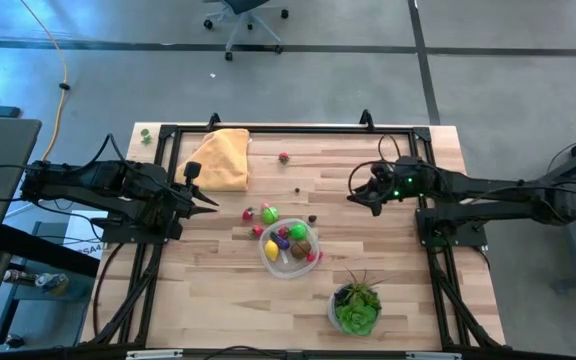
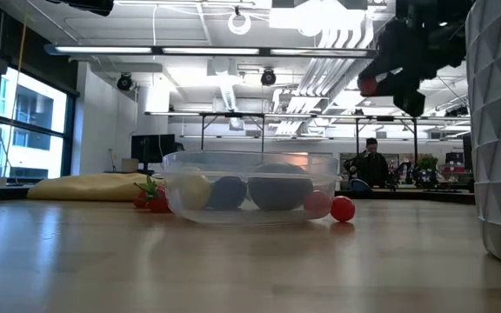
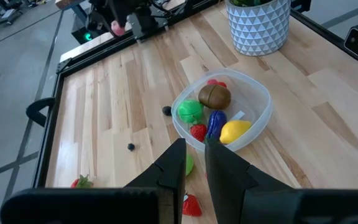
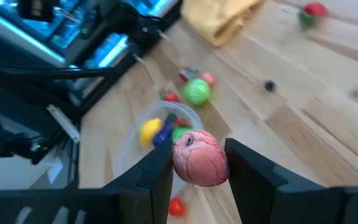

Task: Pick and placing Produce into tupperware
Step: Put the pink peach into the transparent bin

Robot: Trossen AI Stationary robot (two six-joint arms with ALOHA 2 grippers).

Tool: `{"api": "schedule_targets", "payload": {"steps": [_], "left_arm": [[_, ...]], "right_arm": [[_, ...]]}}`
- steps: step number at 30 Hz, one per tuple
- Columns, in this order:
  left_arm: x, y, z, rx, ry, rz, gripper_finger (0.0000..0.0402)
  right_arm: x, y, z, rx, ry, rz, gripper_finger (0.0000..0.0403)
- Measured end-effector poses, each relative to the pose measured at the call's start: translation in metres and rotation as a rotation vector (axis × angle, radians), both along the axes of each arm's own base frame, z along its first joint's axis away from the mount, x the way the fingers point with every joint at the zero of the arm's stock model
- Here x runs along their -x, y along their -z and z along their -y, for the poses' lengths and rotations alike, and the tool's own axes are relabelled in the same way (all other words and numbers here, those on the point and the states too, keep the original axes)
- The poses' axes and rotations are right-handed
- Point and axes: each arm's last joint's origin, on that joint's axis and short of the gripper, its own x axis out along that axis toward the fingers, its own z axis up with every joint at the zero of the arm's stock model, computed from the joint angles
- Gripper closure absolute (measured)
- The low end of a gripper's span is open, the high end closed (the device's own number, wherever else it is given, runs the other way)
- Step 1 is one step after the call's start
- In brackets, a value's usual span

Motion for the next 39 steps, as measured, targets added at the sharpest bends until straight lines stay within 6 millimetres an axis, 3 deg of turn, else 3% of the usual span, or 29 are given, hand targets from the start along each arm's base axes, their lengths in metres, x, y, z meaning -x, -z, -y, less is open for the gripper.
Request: {"api": "schedule_targets", "payload": {"steps": [5, 10, 15, 19, 29, 34, 39], "left_arm": [[0.0, 0.0, 0.0, 0.0, 0.0, 0.0, 0.035], [0.0, 0.0, 0.0, 0.0, 0.0, 0.0, 0.035], [0.0, 0.0, 0.0, 0.0, 0.0, 0.0, 0.035], [0.0, 0.0, 0.0, 0.0, 0.0, 0.0, 0.035], [0.0, 0.0, 0.0, 0.0, 0.0, 0.0, 0.035], [0.0, 0.0, 0.0, 0.0, 0.0, 0.0, 0.035], [0.0, 0.0, 0.0, 0.0, 0.0, 0.0, 0.035]], "right_arm": [[-0.012, 0.0, -0.003, 0.032, -0.066, 0.0, 0.0275], [-0.038, -0.016, -0.006, 0.142, -0.144, -0.037, 0.0275], [-0.078, -0.034, -0.01, 0.278, -0.236, -0.134, 0.0275], [-0.117, -0.036, -0.019, 0.36, -0.355, -0.251, 0.0275], [-0.2, 0.007, -0.046, 0.426, -0.565, -0.41, 0.0275], [-0.222, 0.016, -0.055, 0.448, -0.623, -0.43, 0.0275], [-0.231, 0.031, -0.059, 0.429, -0.656, -0.475, 0.0275]]}}
